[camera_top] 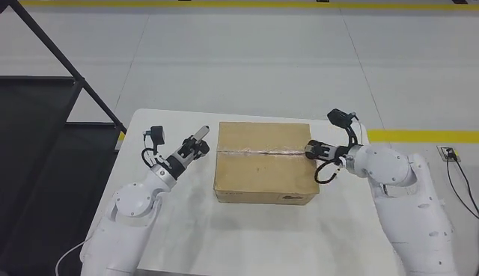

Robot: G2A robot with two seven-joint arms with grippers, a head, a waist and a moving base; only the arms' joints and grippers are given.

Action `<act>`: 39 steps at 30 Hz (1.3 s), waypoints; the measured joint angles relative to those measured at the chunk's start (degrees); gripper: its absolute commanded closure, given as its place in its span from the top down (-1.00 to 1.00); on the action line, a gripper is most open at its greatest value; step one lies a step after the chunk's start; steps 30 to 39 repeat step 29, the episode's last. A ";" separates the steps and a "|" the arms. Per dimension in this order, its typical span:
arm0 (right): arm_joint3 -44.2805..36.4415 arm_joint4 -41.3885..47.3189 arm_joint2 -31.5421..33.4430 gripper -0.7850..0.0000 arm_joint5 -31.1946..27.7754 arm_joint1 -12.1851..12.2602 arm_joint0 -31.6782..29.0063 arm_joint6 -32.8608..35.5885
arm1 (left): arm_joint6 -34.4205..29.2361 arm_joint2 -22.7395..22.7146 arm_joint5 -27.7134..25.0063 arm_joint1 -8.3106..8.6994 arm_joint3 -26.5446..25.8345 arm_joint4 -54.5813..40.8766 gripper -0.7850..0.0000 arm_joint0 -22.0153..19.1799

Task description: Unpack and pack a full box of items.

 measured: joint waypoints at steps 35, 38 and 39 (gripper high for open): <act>-4.99 9.36 15.43 0.98 -6.41 2.11 -11.65 -10.78 | 2.84 -3.72 -0.18 0.32 -1.09 -2.97 1.00 -0.80; -4.99 9.36 15.43 0.98 -6.41 2.11 -11.65 -10.78 | 2.84 -3.72 -0.18 0.32 -1.09 -2.97 1.00 -0.80; -4.99 9.36 15.43 0.98 -6.41 2.11 -11.65 -10.78 | 2.84 -3.72 -0.18 0.32 -1.09 -2.97 1.00 -0.80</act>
